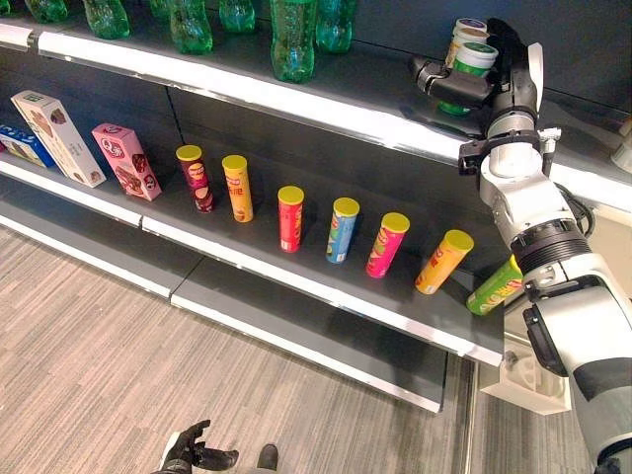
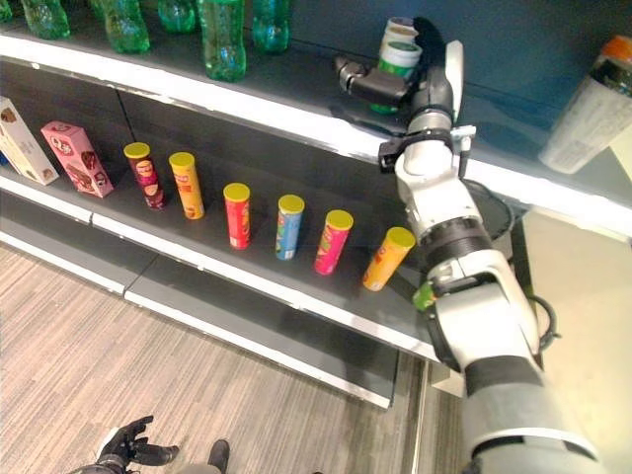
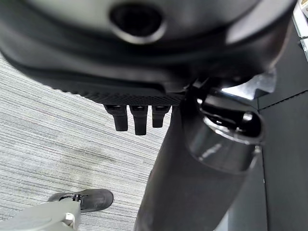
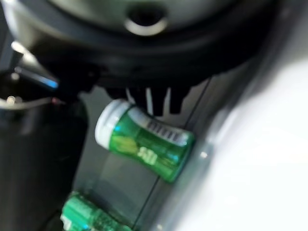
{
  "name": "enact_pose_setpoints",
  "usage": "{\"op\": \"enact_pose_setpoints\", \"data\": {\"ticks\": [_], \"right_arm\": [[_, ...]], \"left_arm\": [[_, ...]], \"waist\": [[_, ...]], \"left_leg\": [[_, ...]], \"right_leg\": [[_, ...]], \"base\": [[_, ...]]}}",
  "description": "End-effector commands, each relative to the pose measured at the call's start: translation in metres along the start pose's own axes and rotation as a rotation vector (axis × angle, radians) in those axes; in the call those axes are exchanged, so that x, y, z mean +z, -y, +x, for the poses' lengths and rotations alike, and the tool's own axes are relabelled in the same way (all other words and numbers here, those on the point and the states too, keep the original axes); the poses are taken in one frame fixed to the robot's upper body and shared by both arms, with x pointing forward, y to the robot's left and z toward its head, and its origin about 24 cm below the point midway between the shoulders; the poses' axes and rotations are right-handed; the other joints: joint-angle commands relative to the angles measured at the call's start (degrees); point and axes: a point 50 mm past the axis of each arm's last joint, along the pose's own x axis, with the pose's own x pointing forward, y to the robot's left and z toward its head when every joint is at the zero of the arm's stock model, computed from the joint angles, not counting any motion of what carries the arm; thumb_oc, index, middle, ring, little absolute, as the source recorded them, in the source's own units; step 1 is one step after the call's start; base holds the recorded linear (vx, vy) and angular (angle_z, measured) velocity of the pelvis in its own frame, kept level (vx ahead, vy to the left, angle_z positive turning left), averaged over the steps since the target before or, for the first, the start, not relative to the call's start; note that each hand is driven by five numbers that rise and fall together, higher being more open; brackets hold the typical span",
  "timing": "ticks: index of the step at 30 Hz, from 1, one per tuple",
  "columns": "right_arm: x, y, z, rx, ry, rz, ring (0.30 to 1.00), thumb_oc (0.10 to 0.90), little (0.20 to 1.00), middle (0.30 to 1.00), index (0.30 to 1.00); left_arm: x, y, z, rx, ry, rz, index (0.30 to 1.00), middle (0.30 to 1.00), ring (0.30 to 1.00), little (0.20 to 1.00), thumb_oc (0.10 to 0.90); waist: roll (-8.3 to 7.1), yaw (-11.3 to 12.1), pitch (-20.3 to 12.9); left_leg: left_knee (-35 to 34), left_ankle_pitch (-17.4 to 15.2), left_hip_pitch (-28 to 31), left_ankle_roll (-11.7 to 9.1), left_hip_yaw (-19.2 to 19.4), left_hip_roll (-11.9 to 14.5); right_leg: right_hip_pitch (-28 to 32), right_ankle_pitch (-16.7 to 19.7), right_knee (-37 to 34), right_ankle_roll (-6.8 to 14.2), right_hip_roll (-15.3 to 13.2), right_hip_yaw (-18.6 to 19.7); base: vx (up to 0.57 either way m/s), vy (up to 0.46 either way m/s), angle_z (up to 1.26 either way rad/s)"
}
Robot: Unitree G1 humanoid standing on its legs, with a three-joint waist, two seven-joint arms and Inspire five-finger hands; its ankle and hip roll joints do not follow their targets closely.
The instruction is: Put the goods on the table back onto the shelves and tidy them up.
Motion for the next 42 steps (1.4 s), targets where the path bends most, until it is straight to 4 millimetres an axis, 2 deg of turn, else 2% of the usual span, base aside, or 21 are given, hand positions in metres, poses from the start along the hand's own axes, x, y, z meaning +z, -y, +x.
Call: {"op": "enact_pose_setpoints", "data": {"ticks": [1,10,20,26,42], "right_arm": [[0.062,0.002,0.014,-0.057,0.168,-0.031,0.900,0.800,0.900,0.900,0.900],[0.073,0.000,0.010,-0.085,0.241,-0.091,0.900,0.800,0.900,0.900,0.900],[0.071,-0.003,0.006,-0.089,0.252,-0.085,0.900,0.800,0.900,0.900,0.900],[0.069,-0.008,-0.010,-0.060,0.331,-0.082,0.900,0.800,0.900,0.900,0.900],[0.069,-0.014,-0.012,-0.057,0.335,-0.096,0.900,0.800,0.900,0.900,0.900]], "left_arm": [[0.028,-0.014,0.007,0.054,0.106,0.049,0.900,0.900,0.900,0.900,0.800],[0.028,-0.012,0.007,0.067,0.104,0.042,0.900,0.900,0.900,0.900,0.800],[0.027,-0.011,0.007,0.069,0.097,0.048,0.900,0.900,0.900,0.900,0.800],[0.023,-0.009,0.006,0.070,0.082,0.049,0.900,0.900,0.900,0.900,0.800],[0.024,-0.006,0.005,0.064,0.091,0.044,0.900,0.900,0.900,0.900,0.800]], "waist": [[-3.77,1.86,-0.44],[-3.68,0.49,-0.24],[-3.66,0.12,-0.27],[-3.56,-0.70,0.09],[-3.34,-0.79,0.36]], "left_leg": [[0.08,-6.61,0.12,0.11,3.33,-1.33],[0.08,-6.89,0.55,0.31,4.08,-1.23],[0.08,-7.06,0.86,0.33,4.59,-1.11],[0.08,-7.33,1.17,0.66,5.19,-1.27],[0.08,-7.29,1.05,0.91,5.22,-1.59]], "right_leg": [[1.78,-1.06,2.34,6.47,-7.93,-0.54],[1.33,-0.97,2.57,6.41,-7.98,0.62],[1.34,-0.78,2.18,6.37,-8.03,1.02],[0.95,-0.62,2.53,6.39,-8.46,1.55],[0.74,-0.47,2.76,6.43,-8.80,1.78]], "base": [[0.00,0.000,0.00],[-0.01,0.003,-0.01],[-0.01,0.001,-0.03],[-0.03,0.019,-0.05],[0.00,0.001,0.00]]}}
